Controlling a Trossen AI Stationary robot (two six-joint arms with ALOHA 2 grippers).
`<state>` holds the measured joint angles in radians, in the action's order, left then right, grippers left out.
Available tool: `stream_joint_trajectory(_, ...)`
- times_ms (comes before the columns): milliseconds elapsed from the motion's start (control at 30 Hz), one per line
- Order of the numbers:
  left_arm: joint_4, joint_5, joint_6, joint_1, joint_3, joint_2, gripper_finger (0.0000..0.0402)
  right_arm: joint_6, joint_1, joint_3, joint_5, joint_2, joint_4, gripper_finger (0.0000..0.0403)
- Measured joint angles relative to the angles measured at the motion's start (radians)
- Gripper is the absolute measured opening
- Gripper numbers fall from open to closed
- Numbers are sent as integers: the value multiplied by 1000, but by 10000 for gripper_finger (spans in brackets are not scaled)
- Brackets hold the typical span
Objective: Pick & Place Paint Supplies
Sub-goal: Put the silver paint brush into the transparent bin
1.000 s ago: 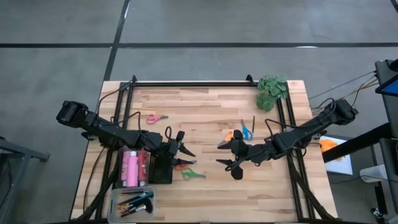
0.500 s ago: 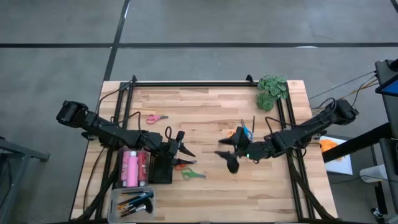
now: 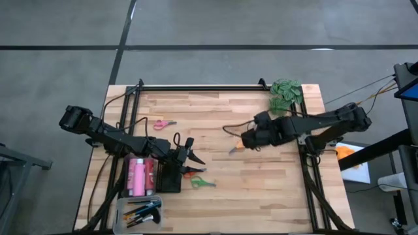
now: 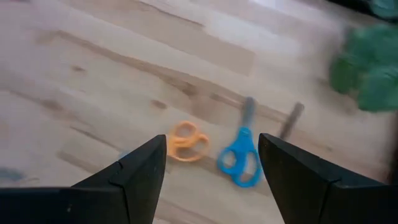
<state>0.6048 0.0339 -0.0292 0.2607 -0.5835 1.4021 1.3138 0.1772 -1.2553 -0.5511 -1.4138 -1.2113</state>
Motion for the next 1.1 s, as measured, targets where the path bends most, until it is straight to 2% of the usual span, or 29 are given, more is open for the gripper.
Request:
stream_joint_trajectory(133, 0, 0, -1, 0, 0, 0, 142, -1, -82, -9, 81, -10, -23, 253)
stream_joint_trajectory(333, -3, 0, -5, 0, 0, 0, 142, -8, -193, 63, 155, -10, -18, 253)
stream_joint_trajectory(633, -3, 0, -5, 0, 0, 0, 143, -4, -302, 225, 188, -9, 5, 253)
stream_joint_trajectory(933, -4, 0, -5, 0, 0, 0, 143, -92, -391, 398, 287, -8, 256, 253)
stream_joint_trajectory(1100, -5, 0, -5, 0, 0, 0, 143, -112, -446, 459, 302, -8, 310, 253)
